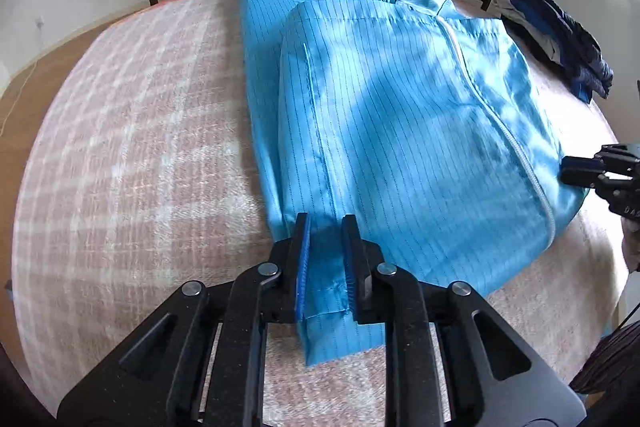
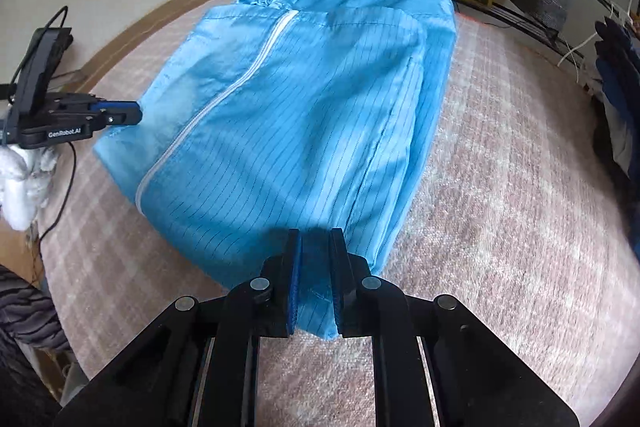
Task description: Fold large clothes
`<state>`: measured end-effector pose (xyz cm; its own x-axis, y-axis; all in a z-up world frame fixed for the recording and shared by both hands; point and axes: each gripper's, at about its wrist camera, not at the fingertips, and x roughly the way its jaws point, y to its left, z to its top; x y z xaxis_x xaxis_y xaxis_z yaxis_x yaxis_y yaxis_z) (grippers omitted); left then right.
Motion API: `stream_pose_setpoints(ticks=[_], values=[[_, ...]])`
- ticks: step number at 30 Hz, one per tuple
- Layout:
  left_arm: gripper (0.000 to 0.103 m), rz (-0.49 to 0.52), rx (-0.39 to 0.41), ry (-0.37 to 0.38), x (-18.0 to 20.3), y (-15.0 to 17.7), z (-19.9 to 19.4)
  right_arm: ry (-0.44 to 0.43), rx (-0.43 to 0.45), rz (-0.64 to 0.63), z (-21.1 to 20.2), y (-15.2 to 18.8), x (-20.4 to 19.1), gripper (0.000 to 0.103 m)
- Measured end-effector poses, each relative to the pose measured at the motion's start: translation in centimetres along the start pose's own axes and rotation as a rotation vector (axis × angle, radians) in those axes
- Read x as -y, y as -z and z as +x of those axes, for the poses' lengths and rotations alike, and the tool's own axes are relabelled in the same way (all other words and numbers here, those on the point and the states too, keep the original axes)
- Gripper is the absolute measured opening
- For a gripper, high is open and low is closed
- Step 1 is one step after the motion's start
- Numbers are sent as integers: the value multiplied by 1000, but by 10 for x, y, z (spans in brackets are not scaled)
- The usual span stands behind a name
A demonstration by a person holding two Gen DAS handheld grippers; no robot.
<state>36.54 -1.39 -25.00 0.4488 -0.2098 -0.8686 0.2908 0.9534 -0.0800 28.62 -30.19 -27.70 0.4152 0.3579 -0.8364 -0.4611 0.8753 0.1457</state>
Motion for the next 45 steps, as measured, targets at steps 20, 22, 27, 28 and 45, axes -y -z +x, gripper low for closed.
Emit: stream_pose_setpoints(ticks=[20, 22, 27, 28, 45], values=[[32, -137, 381, 108, -37, -109, -227, 1, 430, 17, -212, -54, -3, 46], [32, -143, 413, 112, -47, -136, -243, 1, 434, 15, -218, -73, 4, 46], [43, -186, 440, 124, -72, -200, -244, -11, 425, 41, -208, -125, 35, 46], [44, -188, 433, 130, -76, -215, -237, -9, 420, 43, -203, -137, 42, 46], [59, -170, 95, 88, -92, -287, 98, -21, 264, 159, 54, -236, 174, 46]])
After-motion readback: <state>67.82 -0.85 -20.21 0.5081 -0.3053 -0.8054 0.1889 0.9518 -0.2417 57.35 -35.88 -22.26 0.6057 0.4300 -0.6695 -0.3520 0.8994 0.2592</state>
